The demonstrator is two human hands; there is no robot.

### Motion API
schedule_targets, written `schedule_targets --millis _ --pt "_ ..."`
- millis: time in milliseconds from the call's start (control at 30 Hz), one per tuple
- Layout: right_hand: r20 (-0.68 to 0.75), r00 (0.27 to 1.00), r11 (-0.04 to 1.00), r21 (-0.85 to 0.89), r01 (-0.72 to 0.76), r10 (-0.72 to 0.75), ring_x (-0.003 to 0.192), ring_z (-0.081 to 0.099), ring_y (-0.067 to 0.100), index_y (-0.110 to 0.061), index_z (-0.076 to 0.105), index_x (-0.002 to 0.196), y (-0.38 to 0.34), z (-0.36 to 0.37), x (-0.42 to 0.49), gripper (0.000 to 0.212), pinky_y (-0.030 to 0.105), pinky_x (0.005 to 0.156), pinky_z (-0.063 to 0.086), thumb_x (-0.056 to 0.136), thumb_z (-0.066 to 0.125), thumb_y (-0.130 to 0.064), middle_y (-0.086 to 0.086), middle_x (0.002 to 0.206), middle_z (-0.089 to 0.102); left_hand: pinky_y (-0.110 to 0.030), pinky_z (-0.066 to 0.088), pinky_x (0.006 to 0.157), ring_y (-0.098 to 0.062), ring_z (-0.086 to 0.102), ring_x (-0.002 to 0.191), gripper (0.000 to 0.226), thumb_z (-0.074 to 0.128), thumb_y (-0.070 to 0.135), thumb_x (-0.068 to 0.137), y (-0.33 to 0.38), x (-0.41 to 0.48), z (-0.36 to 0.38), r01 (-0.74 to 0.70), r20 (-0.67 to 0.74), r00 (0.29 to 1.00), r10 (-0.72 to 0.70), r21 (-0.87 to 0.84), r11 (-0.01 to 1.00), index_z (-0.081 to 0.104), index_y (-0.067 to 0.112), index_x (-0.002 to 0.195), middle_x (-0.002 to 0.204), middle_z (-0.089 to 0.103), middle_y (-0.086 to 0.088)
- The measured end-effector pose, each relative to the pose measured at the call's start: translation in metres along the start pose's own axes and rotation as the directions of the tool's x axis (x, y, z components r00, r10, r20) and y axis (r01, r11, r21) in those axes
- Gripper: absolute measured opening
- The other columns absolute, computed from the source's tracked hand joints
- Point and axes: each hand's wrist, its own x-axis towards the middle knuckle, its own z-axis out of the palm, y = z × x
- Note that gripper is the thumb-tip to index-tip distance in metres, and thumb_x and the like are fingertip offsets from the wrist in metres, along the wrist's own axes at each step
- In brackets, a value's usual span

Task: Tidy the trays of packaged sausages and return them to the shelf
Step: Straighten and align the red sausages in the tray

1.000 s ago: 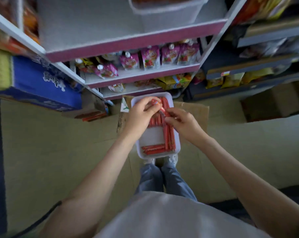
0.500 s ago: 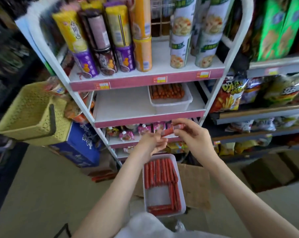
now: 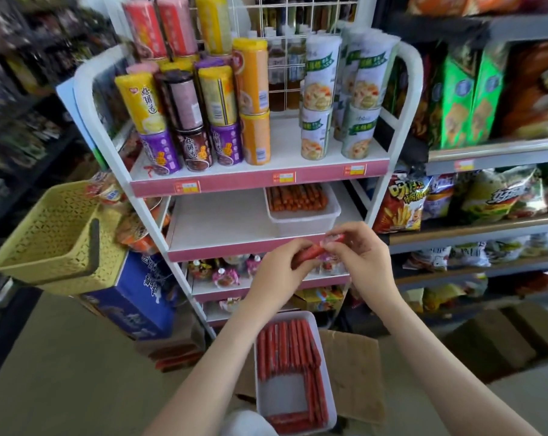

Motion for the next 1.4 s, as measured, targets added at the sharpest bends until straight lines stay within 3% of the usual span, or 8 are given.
schedule_targets --millis 200,400,567,767,900,1033,1200,1400 --pt "0.116 0.991 0.965 -0.262 -0.027 0.059 0.085 0.057 0.000 -0.031 0.063 0.091 0.029 -0.019 0.008 0.032 0.010 0.074 0.045 0.084 0.066 0.000 -0.005 0.091 0.062 -0.002 0.041 0.074 0.004 0.059 0.096 0.032 0.072 0.029 0.083 0.002 -0.002 -0.012 0.099 0.127 0.987 -0.097 -0.004 0.995 0.062 0.025 0.113 0.106 0.066 0.015" --pt "0.120 0.950 0.958 -0.023 -0.287 0.287 0.085 0.059 0.008 -0.021 0.065 0.097 0.041 -0.022 -0.001 0.023 0.013 0.073 0.048 0.092 0.055 -0.001 -0.001 0.092 0.065 -0.011 0.047 0.080 0.006 0.062 0.097 0.033 0.070 0.013 0.084 0.017 -0.016 -0.018 0.132 0.182 0.981 -0.066 -0.385 0.914 0.063 0.029 0.112 0.107 0.064 0.021" --pt "0.256 0.930 0.964 -0.070 -0.256 0.265 0.092 0.059 0.002 -0.026 0.064 0.098 0.043 -0.012 -0.005 0.029 0.019 0.082 0.045 0.088 0.061 0.001 -0.003 0.100 0.064 -0.007 0.041 0.075 0.007 0.059 0.087 0.020 0.067 0.022 0.087 0.014 -0.021 -0.005 -0.067 -0.083 0.995 0.055 -0.151 0.986 0.067 0.026 0.106 0.102 0.067 0.017" --pt "0.239 0.971 0.970 -0.235 0.056 0.002 0.092 0.055 0.009 -0.025 0.064 0.097 0.042 0.012 -0.012 0.031 0.023 0.083 0.047 0.082 0.065 0.002 -0.010 0.094 0.058 -0.005 0.040 0.077 -0.007 0.062 0.089 0.020 0.065 0.031 0.086 0.010 -0.024 0.007 -0.167 -0.183 0.967 0.176 0.063 0.984 0.065 0.015 0.099 0.095 0.070 0.004" --pt "0.280 0.927 0.967 -0.016 -0.256 0.250 0.087 0.066 0.009 -0.024 0.066 0.098 0.029 0.018 -0.015 0.025 0.028 0.079 0.054 0.088 0.061 -0.002 -0.008 0.088 0.070 -0.010 0.045 0.087 0.007 0.057 0.103 0.033 0.065 0.025 0.088 0.013 -0.024 0.000 -0.054 -0.150 0.988 0.039 -0.096 0.994 0.054 0.037 0.117 0.110 0.061 0.021" --pt "0.465 0.772 0.585 0.506 -0.634 0.433 0.086 0.066 0.022 0.000 0.059 0.117 0.027 0.023 -0.017 0.028 0.031 0.073 0.056 0.092 0.051 -0.011 0.013 0.097 0.068 -0.007 0.036 0.098 0.021 0.040 0.117 0.051 0.053 0.021 0.096 0.004 -0.027 -0.008 0.049 0.063 0.997 -0.036 -0.230 0.972 0.032 0.051 0.132 0.128 0.048 0.031" --pt "0.511 0.658 0.268 0.639 -0.721 0.553 0.087 0.068 0.024 0.003 0.061 0.103 0.033 0.031 -0.011 0.022 0.034 0.080 0.058 0.086 0.052 -0.005 0.017 0.095 0.066 -0.028 0.035 0.111 0.004 0.038 0.131 0.036 0.053 0.036 0.095 -0.021 -0.036 -0.008 0.154 0.227 0.971 -0.069 -0.381 0.912 0.048 0.042 0.130 0.139 0.047 0.021" --pt "0.541 0.530 0.037 0.677 -0.735 0.653 0.083 0.070 0.025 0.004 0.059 0.103 0.052 0.043 -0.008 0.026 0.032 0.073 0.060 0.078 0.054 -0.002 0.019 0.095 0.066 -0.010 0.040 0.098 0.004 0.052 0.115 0.031 0.061 0.024 0.091 -0.045 -0.036 -0.005 0.046 0.030 0.999 -0.043 -0.108 0.993 0.061 0.029 0.122 0.125 0.060 0.012"
